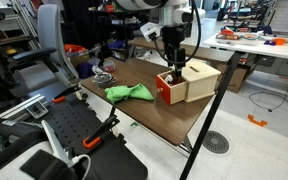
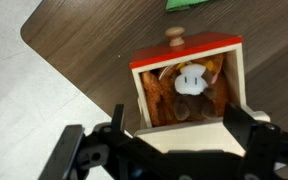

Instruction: Remove the toy from the drawer and put it on the table, then close the drawer

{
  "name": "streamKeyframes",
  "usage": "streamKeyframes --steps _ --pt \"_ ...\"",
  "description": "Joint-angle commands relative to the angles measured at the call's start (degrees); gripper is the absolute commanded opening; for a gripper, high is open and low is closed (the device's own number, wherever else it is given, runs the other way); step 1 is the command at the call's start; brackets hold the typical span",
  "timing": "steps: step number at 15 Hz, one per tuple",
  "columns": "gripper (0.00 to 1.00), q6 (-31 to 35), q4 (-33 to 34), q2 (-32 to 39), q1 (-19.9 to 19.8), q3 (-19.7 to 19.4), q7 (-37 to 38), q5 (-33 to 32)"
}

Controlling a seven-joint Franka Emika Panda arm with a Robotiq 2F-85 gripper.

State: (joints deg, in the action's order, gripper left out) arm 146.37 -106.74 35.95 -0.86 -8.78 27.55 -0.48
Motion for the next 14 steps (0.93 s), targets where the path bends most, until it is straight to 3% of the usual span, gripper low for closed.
streamKeyframes --steps 1,7,8,9,14 --pt "1.0 -1.89 4.55 3.88 1.64 -1.48 0.85 0.59" --pt "1.0 -2.38 7.47 7.44 1.99 -1.2 0.62 1.16" --pt "0.75 -2.36 7.8 7.85 2.05 -1.19 0.59 1.18" --pt "0.74 -2.19 8.11 8.25 2.14 -1.21 0.59 1.18" --pt "0.35 -2.91 9.88 9.84 2.16 -1.49 0.57 1.14"
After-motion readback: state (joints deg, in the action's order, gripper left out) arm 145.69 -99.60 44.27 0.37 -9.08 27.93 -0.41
